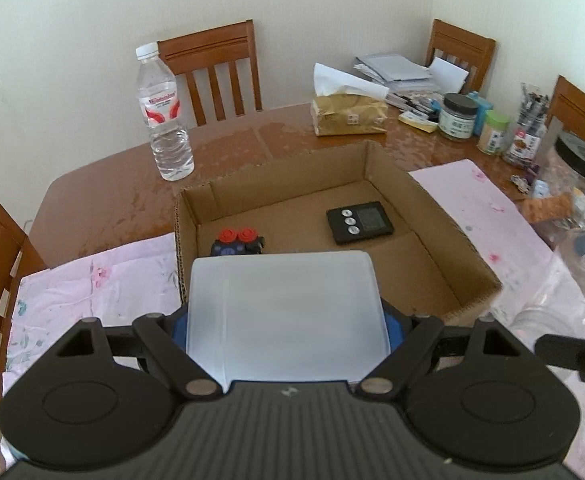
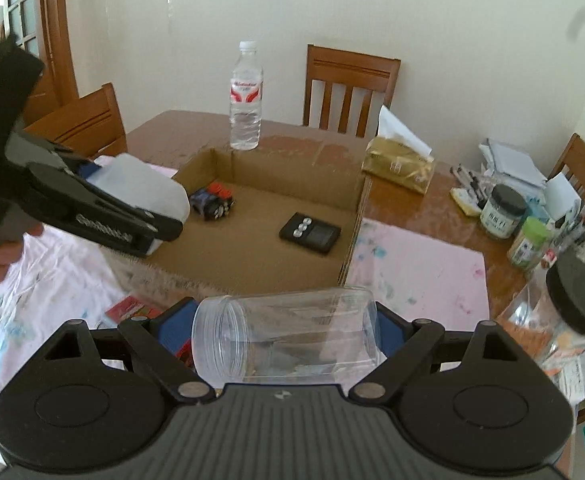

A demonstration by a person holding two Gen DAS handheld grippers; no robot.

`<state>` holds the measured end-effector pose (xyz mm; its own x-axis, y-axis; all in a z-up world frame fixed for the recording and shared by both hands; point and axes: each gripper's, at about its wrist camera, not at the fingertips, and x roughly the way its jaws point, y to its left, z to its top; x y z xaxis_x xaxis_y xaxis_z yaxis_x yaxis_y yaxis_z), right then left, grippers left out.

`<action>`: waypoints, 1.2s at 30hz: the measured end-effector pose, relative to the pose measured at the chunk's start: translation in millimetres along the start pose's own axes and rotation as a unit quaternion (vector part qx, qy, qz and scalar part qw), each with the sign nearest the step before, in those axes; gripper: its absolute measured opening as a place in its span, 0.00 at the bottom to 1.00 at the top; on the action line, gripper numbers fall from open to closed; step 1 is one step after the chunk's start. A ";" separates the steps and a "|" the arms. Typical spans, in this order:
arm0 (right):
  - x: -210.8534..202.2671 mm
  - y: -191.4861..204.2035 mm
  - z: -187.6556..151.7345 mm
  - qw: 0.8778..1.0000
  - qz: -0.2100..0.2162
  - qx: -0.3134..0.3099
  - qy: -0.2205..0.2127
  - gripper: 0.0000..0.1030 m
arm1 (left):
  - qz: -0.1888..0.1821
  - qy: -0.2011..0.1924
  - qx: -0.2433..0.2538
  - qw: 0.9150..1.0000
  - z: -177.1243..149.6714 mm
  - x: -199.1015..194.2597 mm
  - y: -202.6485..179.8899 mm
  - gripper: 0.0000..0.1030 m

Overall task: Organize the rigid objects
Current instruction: 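Carry the container and jar into the box and open both tools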

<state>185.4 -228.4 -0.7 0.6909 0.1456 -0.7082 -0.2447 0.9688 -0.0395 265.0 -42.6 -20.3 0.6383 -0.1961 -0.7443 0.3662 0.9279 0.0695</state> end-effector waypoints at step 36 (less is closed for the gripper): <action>103.2 2.9 82.6 0.999 0.025 -0.028 0.014 1.00 | 0.034 0.010 -0.088 0.995 -69.8 -48.0 43.5 0.95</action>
<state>312.2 -194.0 -15.7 0.6580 0.1867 -0.7295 -0.3168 0.9475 -0.0433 203.0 29.3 -27.9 0.6429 -0.1256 -0.7556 0.1962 0.9806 0.0040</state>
